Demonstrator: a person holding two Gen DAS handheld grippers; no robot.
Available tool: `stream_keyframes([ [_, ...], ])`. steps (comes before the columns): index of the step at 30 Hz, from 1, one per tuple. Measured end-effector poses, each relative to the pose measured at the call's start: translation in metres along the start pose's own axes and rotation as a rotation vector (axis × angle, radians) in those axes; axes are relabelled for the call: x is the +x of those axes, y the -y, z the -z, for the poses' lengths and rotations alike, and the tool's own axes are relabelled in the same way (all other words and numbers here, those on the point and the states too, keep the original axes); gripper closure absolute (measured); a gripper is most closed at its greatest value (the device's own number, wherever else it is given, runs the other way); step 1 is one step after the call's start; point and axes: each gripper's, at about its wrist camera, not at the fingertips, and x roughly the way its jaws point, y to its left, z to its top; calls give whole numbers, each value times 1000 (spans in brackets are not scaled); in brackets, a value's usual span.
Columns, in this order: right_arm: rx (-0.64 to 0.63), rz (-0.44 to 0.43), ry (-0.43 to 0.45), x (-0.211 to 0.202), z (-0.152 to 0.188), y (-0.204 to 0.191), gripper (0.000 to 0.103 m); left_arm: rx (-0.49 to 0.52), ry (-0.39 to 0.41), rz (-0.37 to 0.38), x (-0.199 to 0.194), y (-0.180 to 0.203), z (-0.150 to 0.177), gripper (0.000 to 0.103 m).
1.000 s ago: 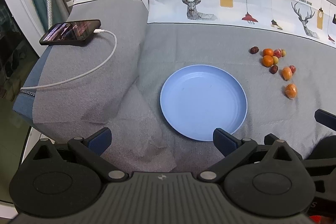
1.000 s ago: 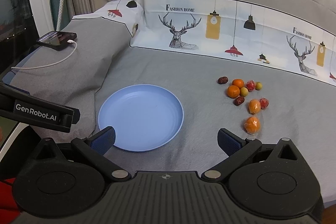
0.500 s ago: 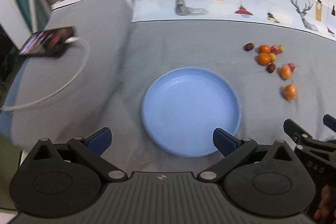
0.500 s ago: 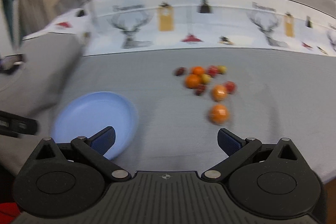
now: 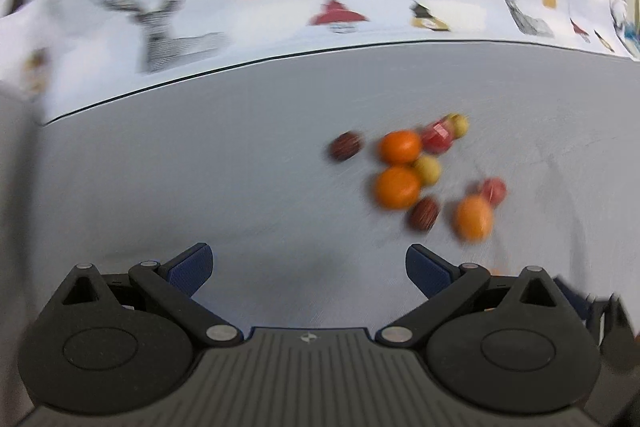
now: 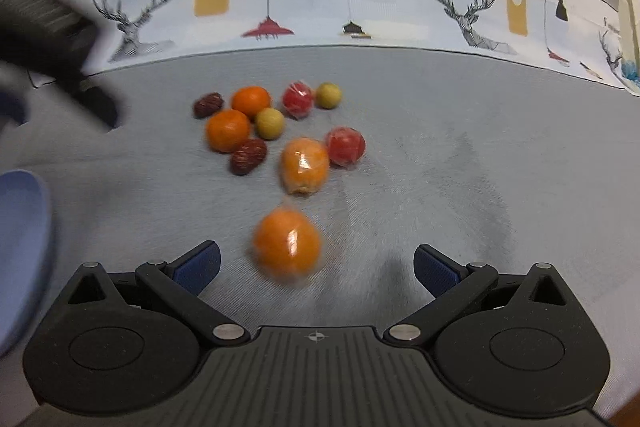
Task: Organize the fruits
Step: 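Grasp the bagged orange with the right tool while the left tool grasps an orange, then carry both oranges to the blue plate and open both tools to release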
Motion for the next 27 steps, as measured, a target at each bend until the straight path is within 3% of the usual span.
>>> stream_keyframes([
  [5,-5,-23,15,20,2,3,10,64,-67,30,62,30,-29,0],
  [7,-15,-29,34,19,3,2,19,73,-84,27,78,35,-34,0],
  [9,-32,-25,46,16,4,1,24,47,-72,72,82,35,-39,1],
  [10,-41,-34,51,15,5,0,40,46,-85,85,84,36,-41,15],
  [11,-52,-45,65,12,6,-1,52,52,-110,112,87,36,-42,46],
  [12,-71,-43,75,10,5,-3,64,56,-137,136,89,36,-44,54],
  [13,-85,-35,79,9,5,-5,64,58,-123,123,86,37,-43,64],
  [18,-5,-41,132,1,-1,7,65,6,-124,130,66,21,-39,65],
  [23,8,8,142,-12,-10,17,65,-36,-56,77,-1,-6,-15,65],
  [27,20,-31,173,-56,-15,20,65,-68,-29,17,-65,-39,21,65],
])
